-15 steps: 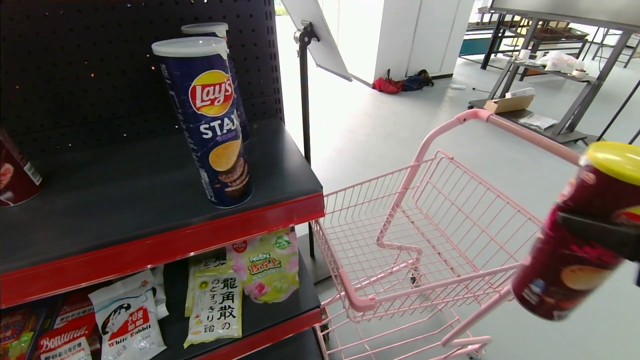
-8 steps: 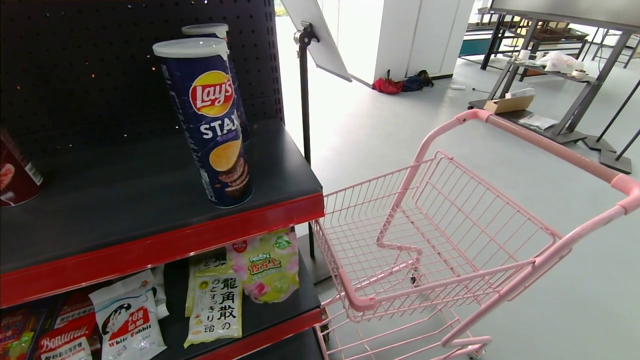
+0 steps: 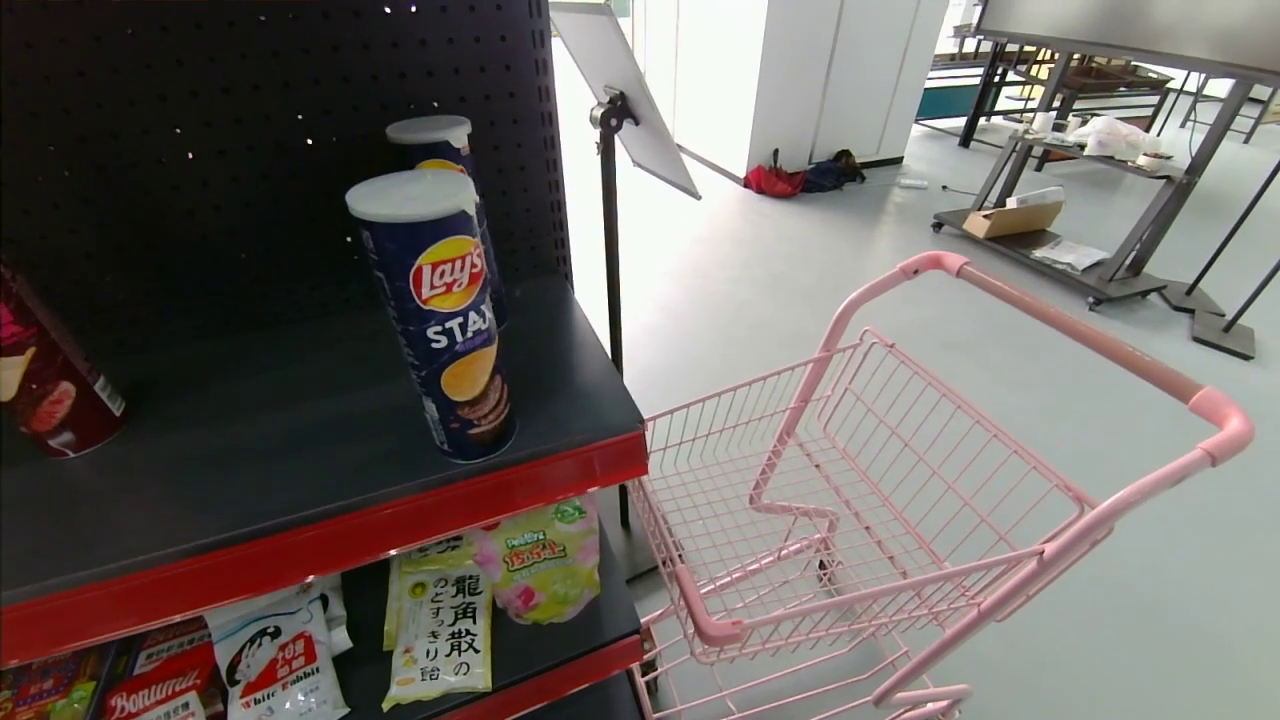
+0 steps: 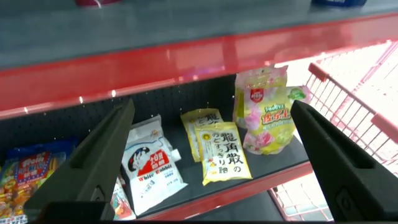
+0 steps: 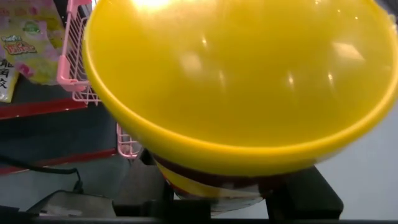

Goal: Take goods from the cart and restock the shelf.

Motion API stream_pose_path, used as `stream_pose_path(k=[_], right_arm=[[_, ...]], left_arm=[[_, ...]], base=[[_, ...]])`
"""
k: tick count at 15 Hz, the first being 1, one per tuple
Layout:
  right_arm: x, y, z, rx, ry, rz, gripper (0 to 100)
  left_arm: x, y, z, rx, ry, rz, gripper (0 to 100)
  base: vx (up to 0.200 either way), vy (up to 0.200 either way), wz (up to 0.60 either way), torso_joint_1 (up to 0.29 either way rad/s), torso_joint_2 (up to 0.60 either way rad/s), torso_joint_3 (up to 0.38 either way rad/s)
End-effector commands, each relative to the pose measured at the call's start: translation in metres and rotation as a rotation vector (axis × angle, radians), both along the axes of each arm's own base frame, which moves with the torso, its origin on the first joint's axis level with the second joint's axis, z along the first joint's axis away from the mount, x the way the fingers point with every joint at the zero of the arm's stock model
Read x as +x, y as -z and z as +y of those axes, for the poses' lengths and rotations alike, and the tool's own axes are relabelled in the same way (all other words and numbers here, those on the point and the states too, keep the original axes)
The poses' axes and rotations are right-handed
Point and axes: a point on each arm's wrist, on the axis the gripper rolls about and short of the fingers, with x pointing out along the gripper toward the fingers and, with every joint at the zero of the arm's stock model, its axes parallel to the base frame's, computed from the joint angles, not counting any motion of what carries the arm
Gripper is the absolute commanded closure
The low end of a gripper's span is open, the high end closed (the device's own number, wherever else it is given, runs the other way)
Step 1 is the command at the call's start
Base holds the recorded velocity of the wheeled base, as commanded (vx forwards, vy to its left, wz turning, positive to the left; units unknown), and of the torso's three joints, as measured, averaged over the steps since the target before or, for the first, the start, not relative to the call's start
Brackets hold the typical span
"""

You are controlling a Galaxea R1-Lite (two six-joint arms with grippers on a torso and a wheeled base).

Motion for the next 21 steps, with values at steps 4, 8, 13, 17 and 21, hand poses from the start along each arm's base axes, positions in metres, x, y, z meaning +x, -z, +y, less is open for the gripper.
stream_pose_path(k=[4, 8, 13, 17, 21], right_arm=[[0.001, 0.007, 0.0, -0.009, 0.002, 0.025, 100], [0.002, 0.008, 0.0, -0.01, 0.002, 0.028, 100], [0.003, 0.007, 0.001, -0.01, 0.001, 0.034, 100], [0.013, 0.006, 0.004, -0.025, 0.009, 0.074, 100], [0.011, 0.009, 0.003, -0.025, 0.009, 0.074, 100]], left_arm=[[0.0, 0.0, 0.0, -0.001, 0.0, 0.001, 0], [0.0, 0.0, 0.0, -0.001, 0.0, 0.001, 0], [0.0, 0.0, 0.0, 0.001, 0.0, 0.001, 0], [0.0, 0.0, 0.0, -0.001, 0.0, 0.001, 0], [0.0, 0.0, 0.0, -0.001, 0.001, 0.001, 0]], base=[[0.0, 0.0, 0.0, 0.224, -0.57, -0.354], [0.0, 0.0, 0.0, 0.17, -0.4, -0.243], [0.0, 0.0, 0.0, 0.162, -0.37, -0.216], [0.0, 0.0, 0.15, 0.083, -0.19, -0.106], [0.0, 0.0, 0.6, 0.01, -0.01, -0.004]])
